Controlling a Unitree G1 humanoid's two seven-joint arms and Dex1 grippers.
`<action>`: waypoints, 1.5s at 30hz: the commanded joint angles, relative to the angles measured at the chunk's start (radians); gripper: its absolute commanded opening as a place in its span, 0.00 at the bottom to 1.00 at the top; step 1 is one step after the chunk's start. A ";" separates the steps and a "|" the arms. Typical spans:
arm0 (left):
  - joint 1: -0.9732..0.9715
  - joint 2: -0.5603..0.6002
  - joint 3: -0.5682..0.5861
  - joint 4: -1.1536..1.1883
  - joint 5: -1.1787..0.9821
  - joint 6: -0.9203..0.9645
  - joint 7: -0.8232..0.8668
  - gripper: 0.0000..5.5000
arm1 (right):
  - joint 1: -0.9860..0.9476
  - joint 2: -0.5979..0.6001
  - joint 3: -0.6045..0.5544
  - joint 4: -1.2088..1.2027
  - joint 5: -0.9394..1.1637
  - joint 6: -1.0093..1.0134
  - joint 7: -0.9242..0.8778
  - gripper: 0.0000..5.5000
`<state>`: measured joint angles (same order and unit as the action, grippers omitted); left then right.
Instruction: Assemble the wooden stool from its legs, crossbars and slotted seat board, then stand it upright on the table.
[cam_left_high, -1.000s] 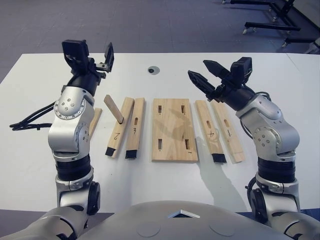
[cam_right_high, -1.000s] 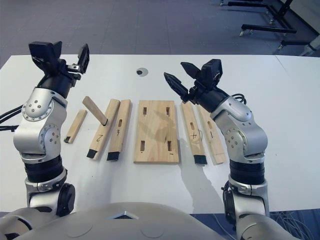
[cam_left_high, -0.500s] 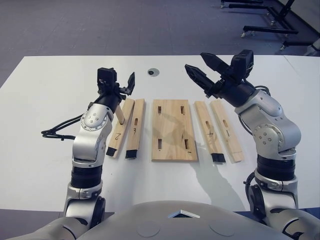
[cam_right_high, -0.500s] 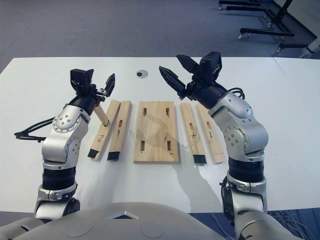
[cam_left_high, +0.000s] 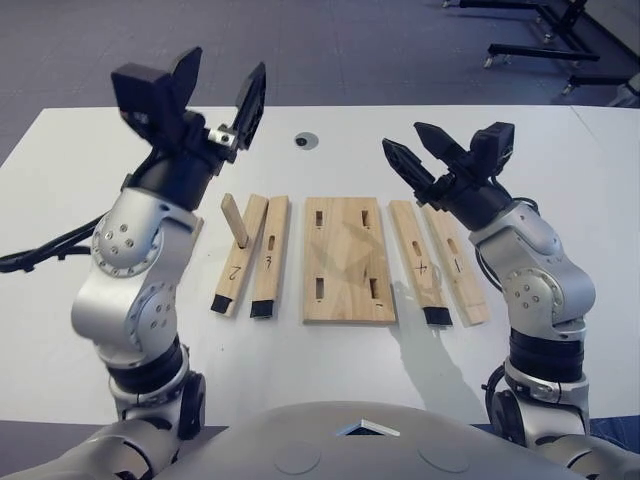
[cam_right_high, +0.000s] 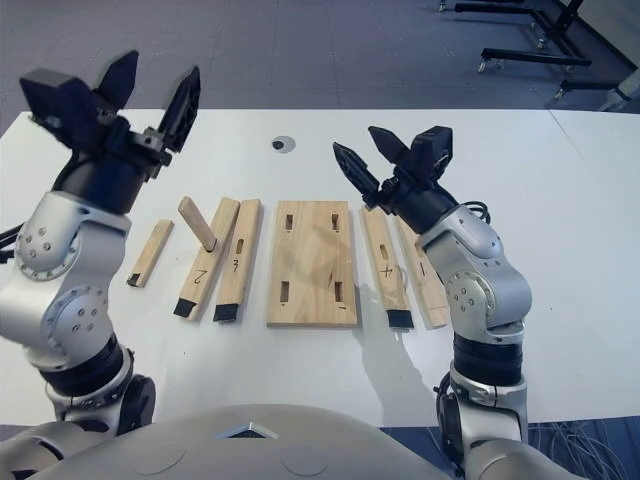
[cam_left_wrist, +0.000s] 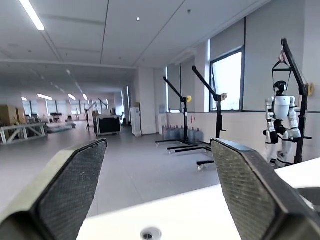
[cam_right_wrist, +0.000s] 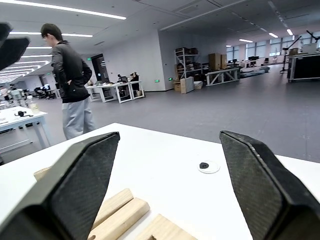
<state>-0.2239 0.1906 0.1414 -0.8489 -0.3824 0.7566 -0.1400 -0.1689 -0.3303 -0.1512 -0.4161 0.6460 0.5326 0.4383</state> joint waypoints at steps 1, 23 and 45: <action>0.322 0.076 0.029 -0.038 -0.106 -0.026 -0.178 0.69 | 0.106 0.056 -0.017 -0.039 -0.001 -0.028 -0.058 0.67; 0.632 0.161 0.037 0.080 0.030 0.048 -0.103 0.69 | 0.238 0.153 0.122 -0.112 -0.046 -0.073 -0.137 0.67; 0.719 0.151 -0.054 0.140 0.056 0.202 -0.051 0.69 | 0.206 0.076 0.103 -0.150 -0.001 0.000 -0.134 0.67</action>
<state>0.4938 0.3407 0.0942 -0.7570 -0.3390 0.9590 -0.1864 0.0595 -0.2436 -0.0377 -0.5582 0.6320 0.5167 0.3032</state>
